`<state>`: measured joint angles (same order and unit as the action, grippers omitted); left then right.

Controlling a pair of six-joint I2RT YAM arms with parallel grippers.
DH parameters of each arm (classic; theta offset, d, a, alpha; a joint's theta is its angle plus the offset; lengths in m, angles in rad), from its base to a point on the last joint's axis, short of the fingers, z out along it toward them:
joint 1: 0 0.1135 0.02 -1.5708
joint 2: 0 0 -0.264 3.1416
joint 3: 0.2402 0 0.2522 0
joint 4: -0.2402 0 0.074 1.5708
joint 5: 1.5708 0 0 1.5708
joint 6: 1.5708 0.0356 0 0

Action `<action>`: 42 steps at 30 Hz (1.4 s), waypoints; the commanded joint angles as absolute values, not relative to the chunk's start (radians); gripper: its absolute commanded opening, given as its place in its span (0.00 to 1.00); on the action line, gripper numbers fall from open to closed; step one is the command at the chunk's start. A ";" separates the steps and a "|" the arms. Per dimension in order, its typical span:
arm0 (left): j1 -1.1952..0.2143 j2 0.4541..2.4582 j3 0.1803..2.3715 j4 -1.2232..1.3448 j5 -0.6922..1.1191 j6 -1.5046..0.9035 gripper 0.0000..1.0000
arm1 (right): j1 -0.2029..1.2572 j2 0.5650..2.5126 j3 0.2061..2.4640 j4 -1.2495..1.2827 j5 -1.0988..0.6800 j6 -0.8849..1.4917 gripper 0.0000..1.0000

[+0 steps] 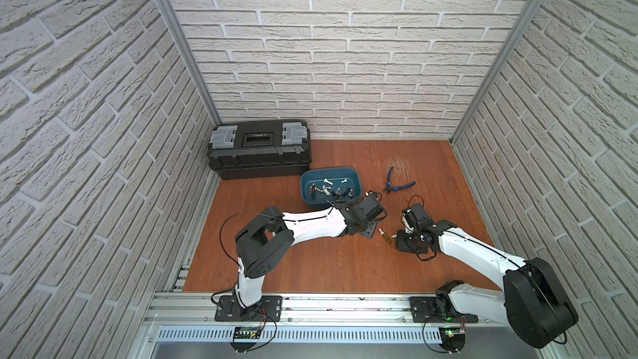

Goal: Put the chess pieces into the storage box
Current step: Pick up the chess piece at the center of the board.

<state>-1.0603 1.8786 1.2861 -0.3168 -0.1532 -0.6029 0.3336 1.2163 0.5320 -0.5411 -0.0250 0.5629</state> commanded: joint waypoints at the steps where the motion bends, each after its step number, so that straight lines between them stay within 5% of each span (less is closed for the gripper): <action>1: -1.055 1.878 1.275 -0.293 -0.164 -0.603 0.43 | 0.331 1.219 0.523 -0.563 -0.067 0.565 0.35; 10: -1.055 1.883 1.278 -0.292 -0.163 -0.602 0.43 | 0.333 1.272 0.543 -0.554 -0.061 0.548 0.35; 29: -1.049 1.872 1.269 -0.290 -0.165 -0.609 0.42 | 0.361 1.211 0.571 -0.630 -0.127 0.547 0.14; 37: -1.034 1.776 1.206 -0.280 -0.258 -0.626 0.42 | 0.425 1.098 0.688 -0.717 -0.138 0.574 0.14; 42: -1.009 1.648 1.101 -0.271 -0.375 -0.671 0.41 | 0.450 1.197 0.806 -0.611 -0.162 0.573 0.14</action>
